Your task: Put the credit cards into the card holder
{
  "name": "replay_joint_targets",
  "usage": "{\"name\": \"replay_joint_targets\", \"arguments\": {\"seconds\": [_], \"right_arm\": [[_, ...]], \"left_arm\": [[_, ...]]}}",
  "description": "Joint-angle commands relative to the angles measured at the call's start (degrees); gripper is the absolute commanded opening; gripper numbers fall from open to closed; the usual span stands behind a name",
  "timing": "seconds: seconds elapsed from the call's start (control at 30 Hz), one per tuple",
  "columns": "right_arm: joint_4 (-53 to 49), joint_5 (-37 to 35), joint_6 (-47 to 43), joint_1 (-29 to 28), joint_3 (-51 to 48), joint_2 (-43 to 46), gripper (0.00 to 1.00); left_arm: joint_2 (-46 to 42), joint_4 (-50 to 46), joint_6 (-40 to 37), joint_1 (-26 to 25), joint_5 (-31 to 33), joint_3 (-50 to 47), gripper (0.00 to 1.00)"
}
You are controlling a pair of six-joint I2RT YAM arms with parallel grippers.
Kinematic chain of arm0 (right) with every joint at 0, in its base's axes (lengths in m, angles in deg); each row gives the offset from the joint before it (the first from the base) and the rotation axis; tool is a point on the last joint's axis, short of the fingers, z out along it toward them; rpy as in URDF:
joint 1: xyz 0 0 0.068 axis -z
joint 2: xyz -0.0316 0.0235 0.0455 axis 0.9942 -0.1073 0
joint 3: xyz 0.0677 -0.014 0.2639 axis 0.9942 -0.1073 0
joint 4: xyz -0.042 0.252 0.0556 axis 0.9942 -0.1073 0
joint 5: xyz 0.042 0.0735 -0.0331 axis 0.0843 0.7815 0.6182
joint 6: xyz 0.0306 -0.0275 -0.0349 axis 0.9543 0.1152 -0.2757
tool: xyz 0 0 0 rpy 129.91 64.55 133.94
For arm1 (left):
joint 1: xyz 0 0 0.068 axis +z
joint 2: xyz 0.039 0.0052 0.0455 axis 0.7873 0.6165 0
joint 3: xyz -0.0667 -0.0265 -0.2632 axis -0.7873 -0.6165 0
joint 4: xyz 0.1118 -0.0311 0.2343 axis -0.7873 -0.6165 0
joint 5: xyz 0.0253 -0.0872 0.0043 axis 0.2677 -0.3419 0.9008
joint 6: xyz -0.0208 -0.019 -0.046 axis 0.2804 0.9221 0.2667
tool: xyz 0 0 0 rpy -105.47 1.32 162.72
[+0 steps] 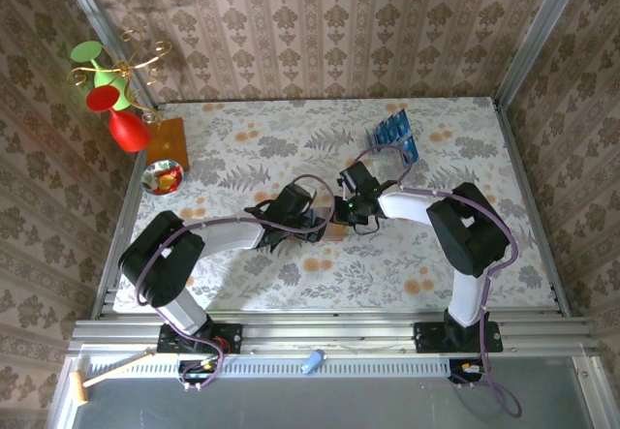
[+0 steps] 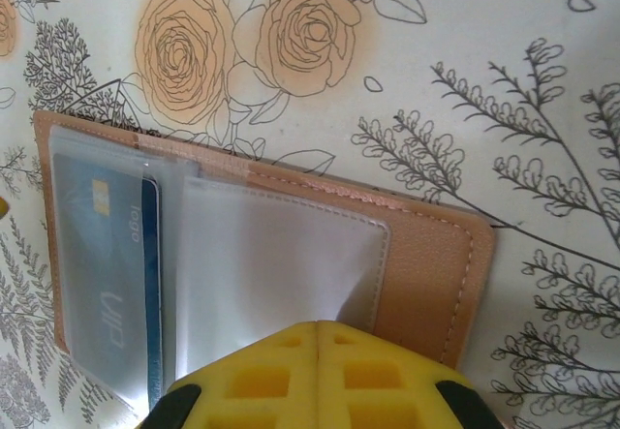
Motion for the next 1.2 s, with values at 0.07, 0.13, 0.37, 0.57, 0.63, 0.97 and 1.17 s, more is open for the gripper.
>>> {"name": "replay_joint_targets", "arguments": {"seconds": [0.07, 0.13, 0.37, 0.57, 0.63, 0.97, 1.17], "right_arm": [[-0.6, 1.1, 0.9, -0.3, 1.7, -0.7, 0.08], [-1.1, 0.9, 0.7, -0.2, 2.0, -0.3, 0.09], [-2.0, 0.0, 1.1, 1.5, 0.9, 3.4, 0.32], [-2.2, 0.2, 1.2, 1.8, 0.6, 2.8, 0.39], [-2.0, 0.0, 1.4, 1.8, 0.2, 2.4, 0.41], [0.3, 2.1, 2.6, 1.8, 0.1, -1.0, 0.44], [3.5, 6.3, 4.8, 1.8, 0.2, -2.8, 0.45]], "left_arm": [[2.2, 0.4, 0.2, -0.5, 1.0, 1.2, 1.0], [2.9, 0.3, 0.6, -0.5, 1.8, 1.0, 1.0], [3.8, 1.7, 2.2, -0.6, 2.3, -0.9, 0.94], [4.0, 3.2, 3.2, -0.6, 1.9, -2.0, 0.93], [4.1, 3.3, 3.3, -0.6, 1.8, -2.0, 0.93], [4.2, 3.8, 3.2, -0.6, 1.6, -2.6, 0.94], [4.4, 4.0, 3.0, -0.6, 1.3, -2.7, 0.94]]}}
